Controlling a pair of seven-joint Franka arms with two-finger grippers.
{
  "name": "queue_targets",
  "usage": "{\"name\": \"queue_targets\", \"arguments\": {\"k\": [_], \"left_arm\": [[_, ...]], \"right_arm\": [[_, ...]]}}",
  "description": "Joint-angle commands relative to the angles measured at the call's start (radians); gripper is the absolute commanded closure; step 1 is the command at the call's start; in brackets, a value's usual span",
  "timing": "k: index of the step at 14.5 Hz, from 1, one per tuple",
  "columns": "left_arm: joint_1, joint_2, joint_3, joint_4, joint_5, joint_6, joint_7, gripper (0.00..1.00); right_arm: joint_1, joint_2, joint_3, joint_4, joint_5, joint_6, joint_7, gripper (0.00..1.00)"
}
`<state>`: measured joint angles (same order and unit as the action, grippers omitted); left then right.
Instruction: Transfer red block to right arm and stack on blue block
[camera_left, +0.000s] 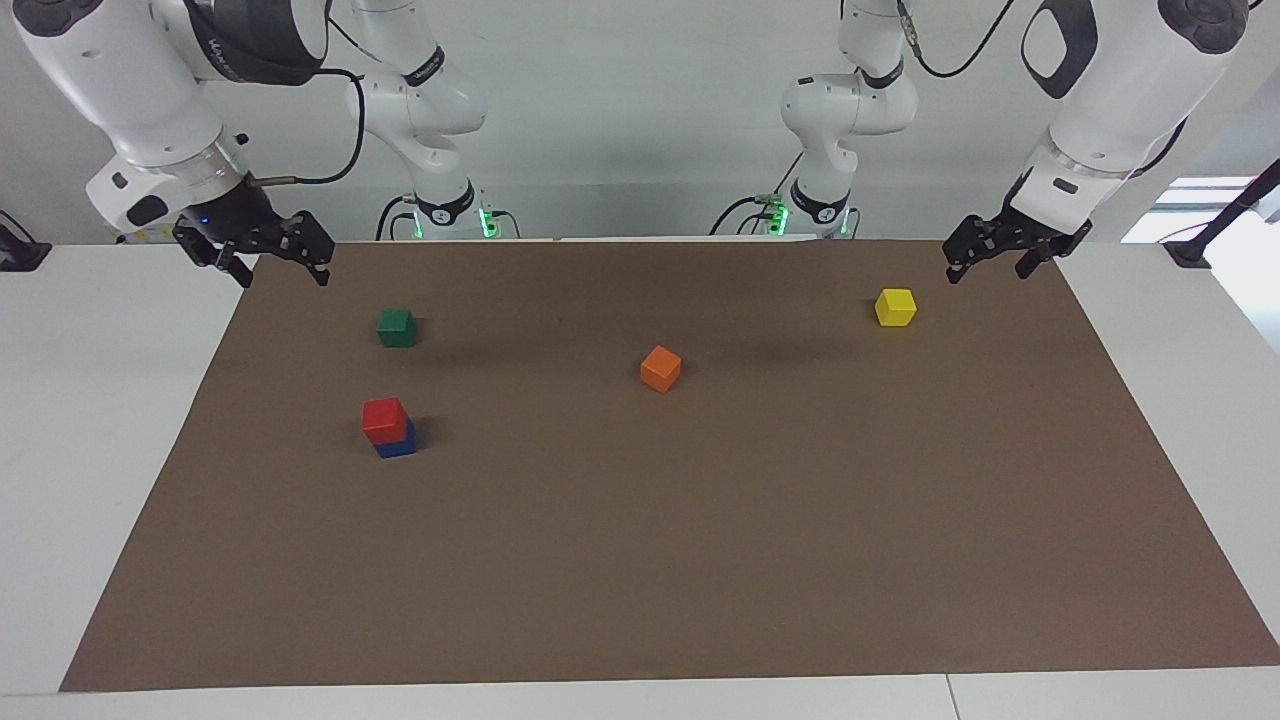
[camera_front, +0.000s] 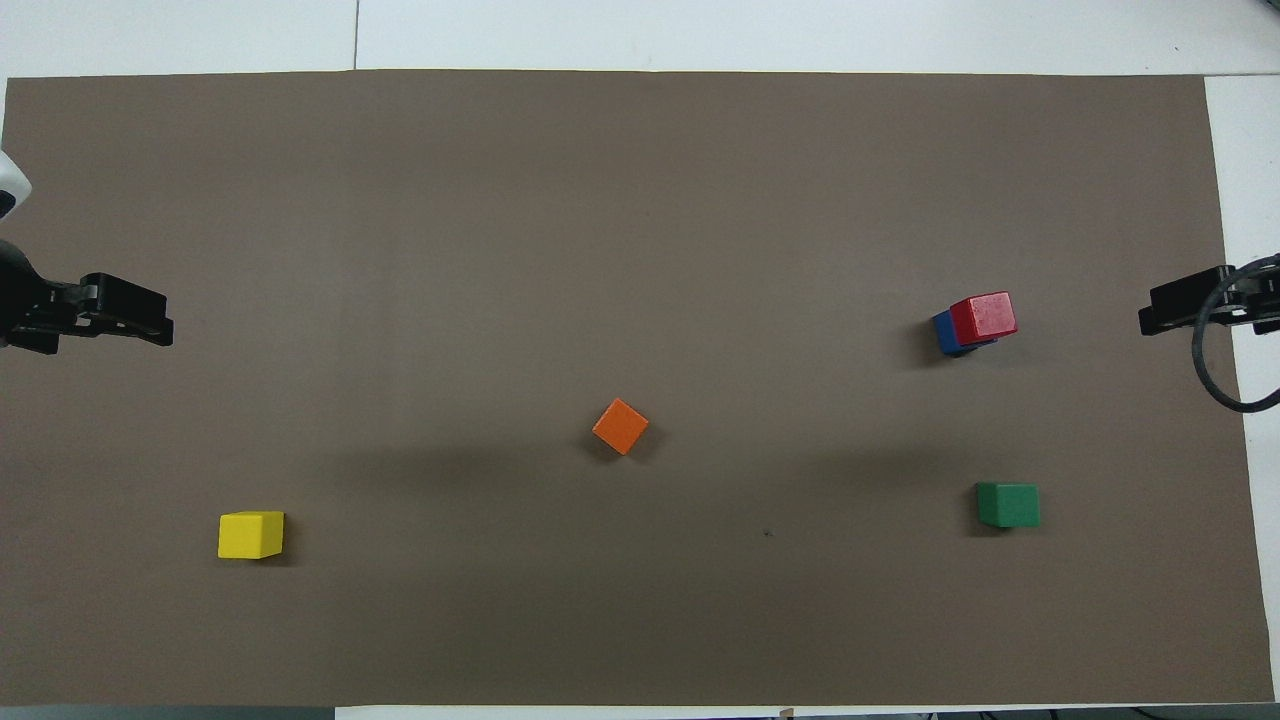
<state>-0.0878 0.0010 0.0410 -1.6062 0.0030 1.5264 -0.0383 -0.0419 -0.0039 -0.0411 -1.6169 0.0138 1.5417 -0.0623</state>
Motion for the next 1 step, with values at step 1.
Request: {"name": "queue_targets", "arguments": {"k": [1], "left_arm": [[0.003,-0.018,-0.001,-0.017,-0.001,0.003,-0.011,0.00]], "right_arm": [[-0.012,0.004,0.006,0.009,0.012,-0.017,0.006,0.00]]}}
